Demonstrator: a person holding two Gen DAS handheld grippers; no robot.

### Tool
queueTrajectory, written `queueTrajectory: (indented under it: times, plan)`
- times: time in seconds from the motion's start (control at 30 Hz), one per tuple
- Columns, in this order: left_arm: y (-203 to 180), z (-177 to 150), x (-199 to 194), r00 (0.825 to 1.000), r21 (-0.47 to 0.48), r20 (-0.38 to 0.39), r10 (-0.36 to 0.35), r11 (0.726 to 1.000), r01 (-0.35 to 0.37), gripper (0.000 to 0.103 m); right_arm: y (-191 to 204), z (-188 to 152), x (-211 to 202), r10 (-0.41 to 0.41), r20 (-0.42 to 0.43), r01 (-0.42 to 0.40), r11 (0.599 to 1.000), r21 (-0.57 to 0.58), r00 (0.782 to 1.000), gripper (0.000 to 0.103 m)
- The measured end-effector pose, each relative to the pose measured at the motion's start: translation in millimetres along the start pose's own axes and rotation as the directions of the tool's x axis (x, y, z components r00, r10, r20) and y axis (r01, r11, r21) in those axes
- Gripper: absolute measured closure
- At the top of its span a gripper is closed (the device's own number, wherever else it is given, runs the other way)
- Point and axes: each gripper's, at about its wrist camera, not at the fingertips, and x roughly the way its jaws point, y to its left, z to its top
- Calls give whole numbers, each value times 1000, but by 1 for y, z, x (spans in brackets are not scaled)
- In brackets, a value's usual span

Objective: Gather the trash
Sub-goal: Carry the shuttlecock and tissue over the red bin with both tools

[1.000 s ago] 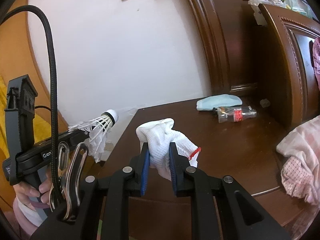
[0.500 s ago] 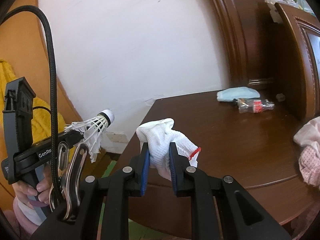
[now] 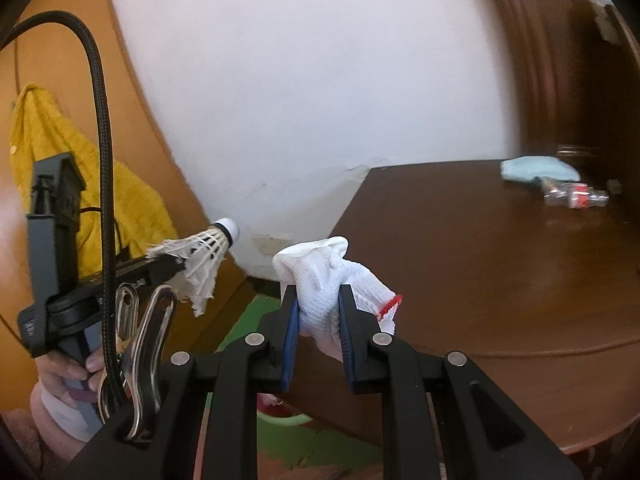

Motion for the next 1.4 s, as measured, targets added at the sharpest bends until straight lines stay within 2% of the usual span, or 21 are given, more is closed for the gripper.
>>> queueTrajectory:
  times: [0.17,0.3,0.57,0.77,1.03,1.4]
  plan:
    - [30,-15,6,997,-52,-38,61,997,-63,98,15,-7,14,39,-34,-40,999,-27,999,84]
    - [59,-36,21,991,-113,-97,96,988,-107,99,26,-12,26,67,-67,-70,996,-51,996,84]
    - [114,-91,60,959,-205,-239,153,957,-204,99,45,-19,48,109,-122,-120,989,-84,986,84]
    - [142,-124,82,938,-249,-306,164,937,-246,99,64,-26,60,125,-154,-142,984,-106,980,84]
    - [154,-154,106,917,-257,-369,153,931,-258,99,87,-34,80,140,-200,-169,976,-137,970,84]
    - [165,-205,148,868,-246,-480,127,930,-272,99,115,-54,111,118,-278,-182,960,-214,953,83]
